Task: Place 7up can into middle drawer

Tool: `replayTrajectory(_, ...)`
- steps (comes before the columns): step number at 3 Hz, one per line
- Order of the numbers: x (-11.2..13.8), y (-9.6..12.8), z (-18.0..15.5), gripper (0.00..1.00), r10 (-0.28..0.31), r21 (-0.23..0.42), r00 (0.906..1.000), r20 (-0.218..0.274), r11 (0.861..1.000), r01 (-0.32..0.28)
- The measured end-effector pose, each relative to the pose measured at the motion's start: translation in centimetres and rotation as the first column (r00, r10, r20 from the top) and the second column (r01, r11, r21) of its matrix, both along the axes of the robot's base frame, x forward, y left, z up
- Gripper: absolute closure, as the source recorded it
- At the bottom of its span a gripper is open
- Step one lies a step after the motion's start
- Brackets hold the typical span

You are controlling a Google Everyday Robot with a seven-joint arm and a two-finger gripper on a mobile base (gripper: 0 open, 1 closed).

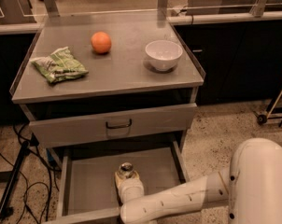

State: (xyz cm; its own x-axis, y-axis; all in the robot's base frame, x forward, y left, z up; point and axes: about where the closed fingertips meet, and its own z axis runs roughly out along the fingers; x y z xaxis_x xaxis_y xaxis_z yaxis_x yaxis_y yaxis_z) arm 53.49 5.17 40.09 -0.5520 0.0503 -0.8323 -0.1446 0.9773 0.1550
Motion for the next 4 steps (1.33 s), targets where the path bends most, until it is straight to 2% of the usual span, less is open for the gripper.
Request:
replayTrajectory(1,-1.05,0.11,-0.52,1.00,-0.012,0.012,0.9998,-0.014,1.000,0.012)
replayTrajectory(3,-1.43,0.20,-0.25,0.98,-0.022,0.023,0.9997,-0.014,0.999,0.022)
replayTrajectory(4,-1.43,0.20,-0.25,0.76,-0.022,0.023,0.9997,-0.014,0.999,0.022)
